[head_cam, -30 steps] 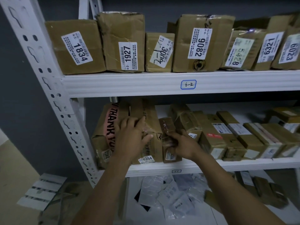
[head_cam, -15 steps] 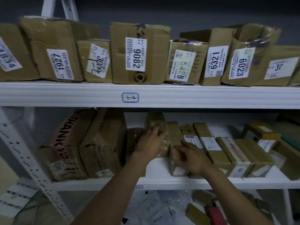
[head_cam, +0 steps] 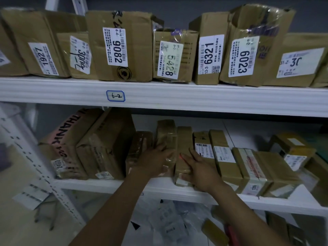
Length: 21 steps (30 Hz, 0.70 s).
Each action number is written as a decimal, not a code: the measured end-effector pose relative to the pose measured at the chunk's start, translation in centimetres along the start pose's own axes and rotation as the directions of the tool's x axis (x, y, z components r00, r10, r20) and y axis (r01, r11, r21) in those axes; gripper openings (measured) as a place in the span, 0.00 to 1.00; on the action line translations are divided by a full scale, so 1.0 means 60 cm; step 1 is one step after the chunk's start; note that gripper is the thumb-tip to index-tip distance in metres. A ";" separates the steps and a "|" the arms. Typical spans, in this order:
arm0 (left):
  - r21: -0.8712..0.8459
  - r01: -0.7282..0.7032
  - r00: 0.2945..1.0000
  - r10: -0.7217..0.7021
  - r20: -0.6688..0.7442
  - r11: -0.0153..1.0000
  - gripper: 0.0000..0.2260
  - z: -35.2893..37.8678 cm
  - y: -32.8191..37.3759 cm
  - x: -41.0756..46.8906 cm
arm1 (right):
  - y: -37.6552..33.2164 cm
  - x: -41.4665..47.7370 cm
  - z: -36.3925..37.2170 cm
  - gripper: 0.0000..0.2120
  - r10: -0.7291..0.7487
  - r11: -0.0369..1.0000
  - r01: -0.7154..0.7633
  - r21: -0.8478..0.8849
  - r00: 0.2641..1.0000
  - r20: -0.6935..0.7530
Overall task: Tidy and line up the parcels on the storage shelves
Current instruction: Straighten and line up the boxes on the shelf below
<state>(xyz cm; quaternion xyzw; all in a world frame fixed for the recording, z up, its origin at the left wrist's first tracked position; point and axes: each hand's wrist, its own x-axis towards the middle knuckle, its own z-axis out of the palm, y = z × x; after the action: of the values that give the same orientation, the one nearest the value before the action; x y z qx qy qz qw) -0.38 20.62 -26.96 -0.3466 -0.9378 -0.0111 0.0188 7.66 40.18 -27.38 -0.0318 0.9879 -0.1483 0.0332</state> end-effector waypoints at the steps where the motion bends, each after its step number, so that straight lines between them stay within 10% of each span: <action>1: 0.017 0.034 0.999 -0.034 -0.007 0.999 0.32 -0.006 0.006 -0.011 | -0.001 0.000 -0.001 0.37 -0.002 1.000 0.002 0.019 1.000 0.000; 16: -0.050 0.159 0.987 -0.158 0.014 0.986 0.33 -0.034 0.043 -0.063 | -0.047 -0.027 -0.013 0.34 -0.015 0.986 0.014 0.168 1.000 0.008; 21: 0.013 0.110 0.993 -0.110 -0.031 0.994 0.37 -0.017 0.059 -0.055 | 0.012 -0.062 -0.041 0.29 0.262 0.953 -0.294 -0.072 0.919 -0.295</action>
<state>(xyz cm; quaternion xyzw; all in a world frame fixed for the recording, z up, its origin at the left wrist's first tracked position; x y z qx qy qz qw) 4.42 21.13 -26.08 -0.2939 -0.9551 -0.0104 0.0348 11.12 41.86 -25.03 0.1286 0.9838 -0.0881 -0.0890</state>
